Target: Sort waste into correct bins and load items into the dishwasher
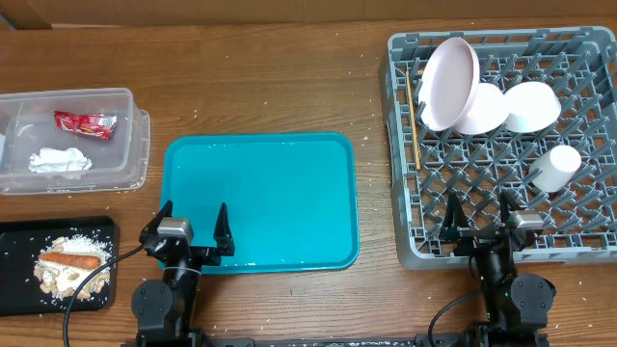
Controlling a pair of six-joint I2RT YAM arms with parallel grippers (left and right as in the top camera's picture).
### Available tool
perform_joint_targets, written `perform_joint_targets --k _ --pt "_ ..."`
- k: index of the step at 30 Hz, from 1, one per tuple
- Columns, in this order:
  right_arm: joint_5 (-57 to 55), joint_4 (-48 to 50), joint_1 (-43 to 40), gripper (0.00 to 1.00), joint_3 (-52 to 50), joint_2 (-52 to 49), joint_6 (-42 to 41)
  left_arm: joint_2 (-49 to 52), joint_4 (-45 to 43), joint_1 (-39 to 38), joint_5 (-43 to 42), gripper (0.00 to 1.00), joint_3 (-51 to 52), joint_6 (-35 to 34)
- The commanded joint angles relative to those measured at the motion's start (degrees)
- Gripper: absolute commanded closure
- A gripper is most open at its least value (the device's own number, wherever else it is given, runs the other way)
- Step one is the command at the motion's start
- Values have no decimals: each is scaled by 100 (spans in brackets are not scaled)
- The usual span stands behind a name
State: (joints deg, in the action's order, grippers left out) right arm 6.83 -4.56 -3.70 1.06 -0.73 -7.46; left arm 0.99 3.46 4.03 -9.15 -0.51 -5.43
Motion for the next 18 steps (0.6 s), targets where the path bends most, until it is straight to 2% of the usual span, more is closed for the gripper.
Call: perform_joint_targets --k 1,6,18 --pt "-35 26 -17 0 -59 57 22 -81 31 111 81 0 24 378" --pt "-35 26 -17 0 -59 57 22 -83 57 144 345 0 24 490" --pt "-35 26 -17 0 -59 57 22 -81 61 452 361 0 24 568"
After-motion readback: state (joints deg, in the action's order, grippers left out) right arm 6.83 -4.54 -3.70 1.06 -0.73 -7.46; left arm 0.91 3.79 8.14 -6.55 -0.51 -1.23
